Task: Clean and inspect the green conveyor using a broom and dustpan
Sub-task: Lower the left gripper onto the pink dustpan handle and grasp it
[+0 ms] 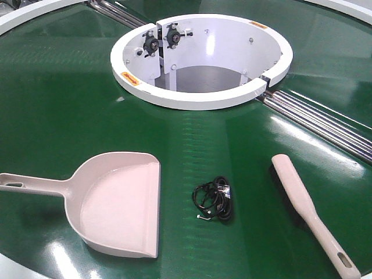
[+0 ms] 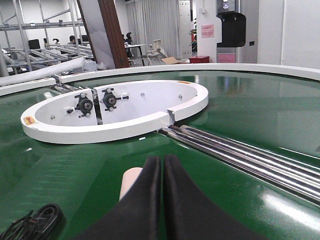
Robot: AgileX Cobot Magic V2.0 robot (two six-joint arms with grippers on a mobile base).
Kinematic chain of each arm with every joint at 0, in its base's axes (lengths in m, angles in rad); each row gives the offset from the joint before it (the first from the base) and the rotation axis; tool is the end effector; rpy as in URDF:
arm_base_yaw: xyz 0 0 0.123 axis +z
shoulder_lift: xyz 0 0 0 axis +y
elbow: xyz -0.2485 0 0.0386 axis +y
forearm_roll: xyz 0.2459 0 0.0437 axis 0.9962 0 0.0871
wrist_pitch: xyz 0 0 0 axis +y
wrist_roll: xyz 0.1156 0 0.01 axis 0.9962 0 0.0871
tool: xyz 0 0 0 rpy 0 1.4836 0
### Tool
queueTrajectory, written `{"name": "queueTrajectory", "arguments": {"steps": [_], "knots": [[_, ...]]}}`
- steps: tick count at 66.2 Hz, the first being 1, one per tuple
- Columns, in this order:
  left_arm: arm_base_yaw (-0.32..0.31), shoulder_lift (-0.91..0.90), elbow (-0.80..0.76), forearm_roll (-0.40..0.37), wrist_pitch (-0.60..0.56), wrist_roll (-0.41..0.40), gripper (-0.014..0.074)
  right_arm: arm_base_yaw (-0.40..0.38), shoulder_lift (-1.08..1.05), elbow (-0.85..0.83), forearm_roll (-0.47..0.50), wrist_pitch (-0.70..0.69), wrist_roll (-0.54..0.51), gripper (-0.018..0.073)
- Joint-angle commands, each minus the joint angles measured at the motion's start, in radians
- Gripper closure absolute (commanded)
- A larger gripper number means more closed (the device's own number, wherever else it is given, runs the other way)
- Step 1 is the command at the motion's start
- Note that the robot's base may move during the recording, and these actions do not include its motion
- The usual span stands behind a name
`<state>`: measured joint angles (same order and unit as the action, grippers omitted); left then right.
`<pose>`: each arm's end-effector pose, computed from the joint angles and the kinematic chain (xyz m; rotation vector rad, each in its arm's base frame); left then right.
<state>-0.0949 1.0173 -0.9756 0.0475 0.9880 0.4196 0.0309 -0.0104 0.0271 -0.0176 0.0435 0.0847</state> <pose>0.2173 -0.0161 0.2943 0.6579 2.4351 0.1924 0.1136 0.0034 0.2016 0.0286 1.5440 0.0771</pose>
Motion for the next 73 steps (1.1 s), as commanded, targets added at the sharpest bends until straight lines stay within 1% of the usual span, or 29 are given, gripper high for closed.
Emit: {"name": "queueTrajectory", "arguments": {"steps": [1, 4, 8, 13, 16, 20, 23, 30, 37, 42, 49, 62, 73], "knots": [[0.0, 0.052, -0.073, -0.013, -0.047, 0.142, 0.0072, 0.001, -0.018, 0.021, -0.002, -0.073, -0.003, 0.0569], [0.0, 0.083, -0.094, -0.035, -0.045, 0.196, 0.0072, 0.001, -0.018, 0.021, -0.002, -0.073, -0.003, 0.0569], [0.0, 0.118, -0.118, -0.085, -0.031, 0.282, 0.0072, 0.001, -0.018, 0.021, -0.002, -0.073, -0.003, 0.0569], [-0.002, 0.161, -0.138, -0.163, -0.022, 0.41, 0.0072, 0.001, -0.018, 0.021, -0.002, -0.073, -0.003, 0.0569], [-0.003, 0.187, -0.141, -0.191, -0.016, 0.495, 0.0072, 0.001, -0.018, 0.021, -0.002, -0.073, -0.003, 0.0569], [-0.004, 0.221, -0.141, -0.199, -0.003, 0.584, 0.0072, 0.001, -0.018, 0.021, -0.002, -0.073, -0.003, 0.0569], [-0.004, 0.237, -0.141, -0.193, 0.002, 0.635, 0.0072, 0.001, -0.018, 0.021, -0.002, -0.073, -0.003, 0.0569], [-0.004, 0.263, -0.141, -0.188, -0.013, 0.768, 0.0072, 0.001, -0.018, 0.021, -0.002, -0.073, -0.003, 0.0569], [-0.012, 0.278, -0.141, -0.19, -0.033, 0.878, 0.0072, 0.001, -0.018, 0.021, -0.002, -0.073, -0.003, 0.0569], [-0.022, 0.294, -0.141, -0.182, -0.036, 0.923, 0.0072, 0.001, -0.018, 0.021, -0.002, -0.073, -0.003, 0.0569], [-0.032, 0.333, -0.141, -0.182, -0.039, 0.946, 0.0072, 0.001, -0.018, 0.021, -0.002, -0.073, -0.003, 0.0569], [-0.042, 0.419, -0.141, -0.18, -0.072, 0.948, 0.0072, 0.001, -0.018, 0.021, -0.002, -0.073, -0.003, 0.0569], [-0.042, 0.486, -0.141, -0.178, -0.068, 0.948, 0.0072, 0.001, -0.018, 0.021, -0.002, -0.073, -0.003, 0.0569]]}}
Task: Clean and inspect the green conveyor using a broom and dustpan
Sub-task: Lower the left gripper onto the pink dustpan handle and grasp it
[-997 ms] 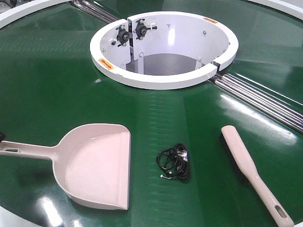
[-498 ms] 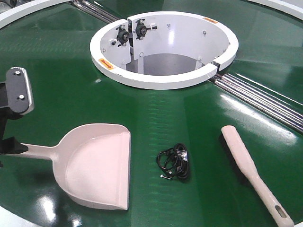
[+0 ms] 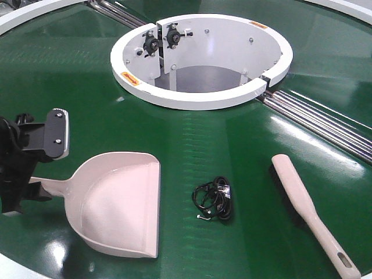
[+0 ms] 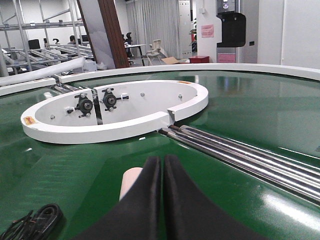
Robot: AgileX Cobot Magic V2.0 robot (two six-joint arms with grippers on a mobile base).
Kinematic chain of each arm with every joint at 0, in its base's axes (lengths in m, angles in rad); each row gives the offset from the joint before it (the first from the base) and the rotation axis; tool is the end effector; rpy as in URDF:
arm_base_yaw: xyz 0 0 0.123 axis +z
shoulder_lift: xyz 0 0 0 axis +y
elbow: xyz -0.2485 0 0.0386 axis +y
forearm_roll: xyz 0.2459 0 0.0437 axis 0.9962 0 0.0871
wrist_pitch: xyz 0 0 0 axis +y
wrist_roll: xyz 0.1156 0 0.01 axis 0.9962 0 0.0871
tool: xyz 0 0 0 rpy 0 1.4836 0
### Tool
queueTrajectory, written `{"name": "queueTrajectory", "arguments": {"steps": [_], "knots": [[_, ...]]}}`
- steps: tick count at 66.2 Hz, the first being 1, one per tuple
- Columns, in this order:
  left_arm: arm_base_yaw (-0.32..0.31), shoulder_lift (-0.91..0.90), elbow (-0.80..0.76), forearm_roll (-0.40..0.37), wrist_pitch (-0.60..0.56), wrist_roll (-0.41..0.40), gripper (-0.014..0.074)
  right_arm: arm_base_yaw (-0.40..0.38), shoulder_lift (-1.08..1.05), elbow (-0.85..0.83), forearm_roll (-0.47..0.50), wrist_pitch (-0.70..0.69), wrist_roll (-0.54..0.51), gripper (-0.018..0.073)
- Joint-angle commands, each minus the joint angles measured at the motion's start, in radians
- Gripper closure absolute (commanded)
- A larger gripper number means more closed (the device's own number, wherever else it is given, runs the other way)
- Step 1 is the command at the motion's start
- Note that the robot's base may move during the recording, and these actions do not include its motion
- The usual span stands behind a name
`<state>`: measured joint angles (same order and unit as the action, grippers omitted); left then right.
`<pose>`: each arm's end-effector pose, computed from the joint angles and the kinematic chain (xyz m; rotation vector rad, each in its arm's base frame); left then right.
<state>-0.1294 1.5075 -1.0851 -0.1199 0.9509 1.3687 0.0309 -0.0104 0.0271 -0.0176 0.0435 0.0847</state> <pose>0.2938 -0.0496 0.2017 1.8791 2.1374 0.1121 0.1136 0.0034 0.2016 0.0286 1.5440 0.0771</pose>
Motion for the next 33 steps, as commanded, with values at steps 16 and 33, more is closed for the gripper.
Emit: {"name": "queueTrajectory", "arguments": {"steps": [16, 33], "knots": [[-0.008, 0.071, -0.031, 0.04, -0.051, 0.001, 0.0072, 0.001, -0.018, 0.021, -0.002, -0.073, -0.003, 0.0569], [-0.008, 0.13, -0.031, 0.038, -0.072, 0.098, 0.0072, 0.001, -0.018, 0.021, -0.002, -0.073, -0.003, 0.0569]]}}
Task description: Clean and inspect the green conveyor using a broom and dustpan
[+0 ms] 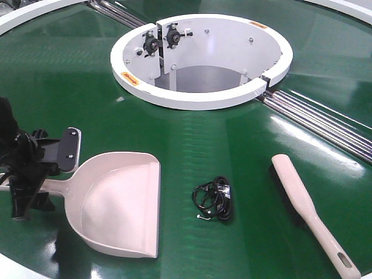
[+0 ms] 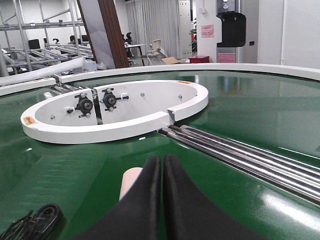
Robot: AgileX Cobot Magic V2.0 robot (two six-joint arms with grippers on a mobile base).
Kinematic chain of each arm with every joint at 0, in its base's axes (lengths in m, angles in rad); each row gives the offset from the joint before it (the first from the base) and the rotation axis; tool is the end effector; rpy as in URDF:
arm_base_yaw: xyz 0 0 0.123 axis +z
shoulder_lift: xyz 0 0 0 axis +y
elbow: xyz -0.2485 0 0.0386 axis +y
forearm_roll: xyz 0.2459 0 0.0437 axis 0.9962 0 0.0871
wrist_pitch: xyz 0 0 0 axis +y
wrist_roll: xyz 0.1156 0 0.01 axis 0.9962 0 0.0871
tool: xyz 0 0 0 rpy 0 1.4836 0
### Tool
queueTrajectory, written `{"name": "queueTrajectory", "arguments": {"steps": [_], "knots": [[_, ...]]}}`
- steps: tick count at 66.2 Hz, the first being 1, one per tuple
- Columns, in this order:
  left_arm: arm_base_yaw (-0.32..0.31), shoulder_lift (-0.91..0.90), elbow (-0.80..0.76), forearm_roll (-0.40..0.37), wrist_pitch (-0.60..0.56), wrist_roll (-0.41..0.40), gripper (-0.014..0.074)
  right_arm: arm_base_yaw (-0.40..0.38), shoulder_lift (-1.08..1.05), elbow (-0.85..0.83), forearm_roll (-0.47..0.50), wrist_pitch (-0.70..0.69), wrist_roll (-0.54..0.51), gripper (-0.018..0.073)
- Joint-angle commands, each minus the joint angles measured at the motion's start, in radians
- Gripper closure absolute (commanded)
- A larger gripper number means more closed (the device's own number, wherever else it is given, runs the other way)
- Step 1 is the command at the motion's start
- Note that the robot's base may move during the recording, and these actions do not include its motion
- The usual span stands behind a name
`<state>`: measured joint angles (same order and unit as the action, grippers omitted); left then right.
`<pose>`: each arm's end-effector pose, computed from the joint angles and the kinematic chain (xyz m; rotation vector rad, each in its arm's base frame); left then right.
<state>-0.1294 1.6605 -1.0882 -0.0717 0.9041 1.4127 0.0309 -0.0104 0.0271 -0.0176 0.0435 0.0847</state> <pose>0.3086 -0.0467 0.1567 2.0200 2.1620 0.0896 0.1136 0.0034 0.2016 0.0286 1.5440 0.0771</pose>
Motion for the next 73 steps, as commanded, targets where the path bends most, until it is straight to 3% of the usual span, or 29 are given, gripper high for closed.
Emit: {"name": "queueTrajectory", "arguments": {"steps": [1, 13, 21, 44, 50, 73], "knots": [[-0.008, -0.023, -0.028, -0.01, -0.028, 0.063, 0.0072, 0.001, -0.018, 0.021, -0.002, -0.073, -0.003, 0.0569], [-0.009, -0.01, -0.028, -0.01, -0.074, 0.161, 0.0078, 0.001, -0.018, 0.021, -0.002, -0.073, -0.003, 0.0569], [-0.009, -0.01, -0.028, -0.011, -0.078, 0.209, 0.0138, 0.001, -0.018, 0.021, -0.002, -0.073, -0.003, 0.0569], [-0.02, 0.016, -0.028, -0.022, -0.038, 0.216, 0.0533, 0.001, -0.018, 0.021, -0.002, -0.073, -0.003, 0.0569], [-0.028, 0.006, -0.028, -0.02, -0.031, 0.2, 0.0605, 0.001, -0.018, 0.021, -0.002, -0.073, -0.003, 0.0569], [-0.03, -0.005, -0.139, -0.077, 0.027, -0.007, 0.0603, 0.001, -0.018, 0.021, -0.002, -0.073, -0.003, 0.0569]]}}
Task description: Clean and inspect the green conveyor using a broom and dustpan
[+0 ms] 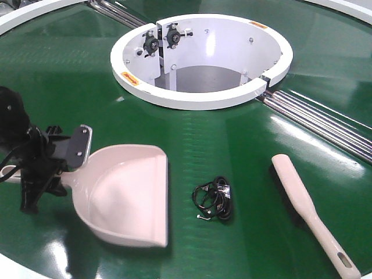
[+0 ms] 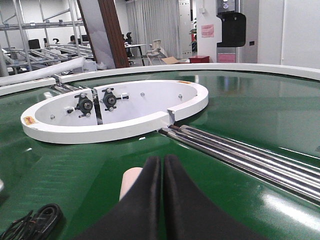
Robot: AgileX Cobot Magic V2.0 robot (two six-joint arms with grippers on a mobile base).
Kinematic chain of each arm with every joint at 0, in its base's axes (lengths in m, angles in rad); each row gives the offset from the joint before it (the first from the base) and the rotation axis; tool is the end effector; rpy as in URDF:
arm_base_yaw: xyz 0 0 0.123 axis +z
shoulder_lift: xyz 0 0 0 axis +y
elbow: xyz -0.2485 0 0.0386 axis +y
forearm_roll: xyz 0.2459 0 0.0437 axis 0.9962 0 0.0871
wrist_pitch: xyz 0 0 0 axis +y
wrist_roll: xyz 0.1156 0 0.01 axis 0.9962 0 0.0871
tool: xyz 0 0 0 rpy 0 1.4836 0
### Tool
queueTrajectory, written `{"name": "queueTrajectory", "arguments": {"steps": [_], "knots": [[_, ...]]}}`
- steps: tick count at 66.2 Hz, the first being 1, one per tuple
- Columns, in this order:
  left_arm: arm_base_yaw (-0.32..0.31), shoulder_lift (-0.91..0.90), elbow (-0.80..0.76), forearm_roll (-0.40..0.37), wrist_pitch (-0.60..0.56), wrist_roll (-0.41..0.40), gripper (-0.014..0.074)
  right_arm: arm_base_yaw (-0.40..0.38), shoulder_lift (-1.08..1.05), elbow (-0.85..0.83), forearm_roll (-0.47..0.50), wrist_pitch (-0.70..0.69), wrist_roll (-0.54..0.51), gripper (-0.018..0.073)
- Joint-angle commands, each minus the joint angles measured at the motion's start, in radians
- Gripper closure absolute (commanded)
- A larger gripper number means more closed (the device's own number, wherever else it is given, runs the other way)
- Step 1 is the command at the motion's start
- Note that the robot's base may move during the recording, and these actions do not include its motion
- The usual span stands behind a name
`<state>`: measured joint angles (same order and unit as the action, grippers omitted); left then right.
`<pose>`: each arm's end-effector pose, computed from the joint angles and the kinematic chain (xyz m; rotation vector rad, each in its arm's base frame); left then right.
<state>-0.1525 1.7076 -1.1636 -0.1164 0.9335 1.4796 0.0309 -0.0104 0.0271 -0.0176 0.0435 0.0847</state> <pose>0.3207 -0.0603 0.1604 2.0779 2.0769 0.0481 0.1136 0.0034 0.2016 0.0286 1.5440 0.0771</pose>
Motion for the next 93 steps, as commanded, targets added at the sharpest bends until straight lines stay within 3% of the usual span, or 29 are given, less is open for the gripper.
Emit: {"name": "queueTrajectory", "arguments": {"steps": [1, 9, 23, 36, 48, 57, 93], "knots": [[-0.01, -0.053, -0.07, -0.029, -0.002, -0.085, 0.0603, 0.001, -0.018, 0.021, -0.002, -0.073, -0.003, 0.0569], [-0.045, -0.052, -0.105, 0.013, -0.006, -0.12, 0.0603, 0.001, -0.018, 0.021, -0.002, -0.073, -0.003, 0.0569], [-0.127, -0.03, -0.103, 0.168, 0.027, -0.123, 0.0603, 0.001, -0.018, 0.021, -0.002, -0.073, -0.003, 0.0569], [-0.134, -0.003, -0.103, 0.156, 0.021, -0.194, 0.0603, 0.001, -0.018, 0.021, -0.002, -0.073, -0.003, 0.0569], [-0.134, 0.012, -0.103, 0.167, 0.032, -0.208, 0.0603, 0.001, -0.018, 0.021, -0.002, -0.073, -0.003, 0.0569], [-0.134, 0.012, -0.103, 0.224, 0.028, -0.245, 0.0603, 0.001, -0.018, 0.021, -0.002, -0.073, -0.003, 0.0569], [-0.133, 0.011, -0.103, 0.237, 0.018, -0.245, 0.0603, 0.001, -0.018, 0.021, -0.002, -0.073, -0.003, 0.0569]]}}
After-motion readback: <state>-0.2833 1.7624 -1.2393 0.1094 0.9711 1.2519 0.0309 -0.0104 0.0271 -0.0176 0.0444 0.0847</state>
